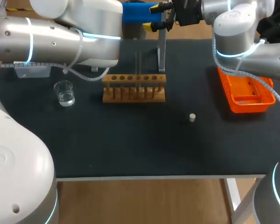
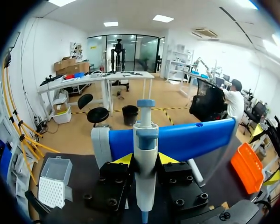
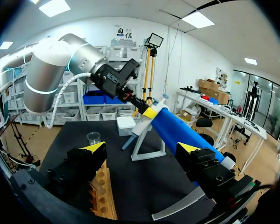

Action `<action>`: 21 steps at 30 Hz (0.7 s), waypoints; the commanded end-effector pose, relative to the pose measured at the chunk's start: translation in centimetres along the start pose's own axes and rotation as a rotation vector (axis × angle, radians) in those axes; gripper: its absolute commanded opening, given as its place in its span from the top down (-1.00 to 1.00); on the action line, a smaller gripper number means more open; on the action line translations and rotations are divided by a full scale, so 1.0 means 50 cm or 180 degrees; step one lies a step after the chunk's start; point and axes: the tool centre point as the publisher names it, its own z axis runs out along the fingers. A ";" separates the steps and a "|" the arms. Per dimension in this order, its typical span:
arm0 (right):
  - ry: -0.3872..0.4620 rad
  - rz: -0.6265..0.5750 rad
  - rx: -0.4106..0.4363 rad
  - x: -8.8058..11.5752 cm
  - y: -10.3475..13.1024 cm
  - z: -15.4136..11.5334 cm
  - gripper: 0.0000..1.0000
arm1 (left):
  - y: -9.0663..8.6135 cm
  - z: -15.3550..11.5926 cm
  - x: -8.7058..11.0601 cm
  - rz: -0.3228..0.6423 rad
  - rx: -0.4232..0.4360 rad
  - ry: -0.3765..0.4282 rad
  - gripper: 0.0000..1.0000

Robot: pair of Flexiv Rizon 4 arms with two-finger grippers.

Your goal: Invert the test tube, pick up the pipette, mount the tip to pipette, aspirate from beaker and dispense into the tube, eject the tip, return the pipette, and cap with the stopper.

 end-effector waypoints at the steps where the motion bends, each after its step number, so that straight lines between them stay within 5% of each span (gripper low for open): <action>1: -0.0004 0.0000 -0.0002 0.001 0.000 -0.001 -1.00 | -0.006 0.004 0.000 -0.0012 -0.0051 0.0003 1.00; 9: -0.0004 0.0000 -0.0002 0.001 0.000 -0.001 -1.00 | 0.000 0.003 0.000 -0.0065 -0.0081 -0.0002 1.00; 12: -0.0004 0.0000 -0.0002 0.001 0.000 -0.001 -1.00 | 0.000 0.002 0.001 -0.0078 -0.0073 0.0009 0.03; 13: -0.0004 0.0000 -0.0002 0.001 0.000 -0.001 -1.00 | 0.000 0.001 0.001 -0.0078 -0.0065 0.0018 -0.96; 21: -0.0004 0.0000 -0.0002 0.001 0.000 -0.001 -1.00 | -0.008 -0.017 0.010 -0.0107 -0.0012 0.0023 -1.00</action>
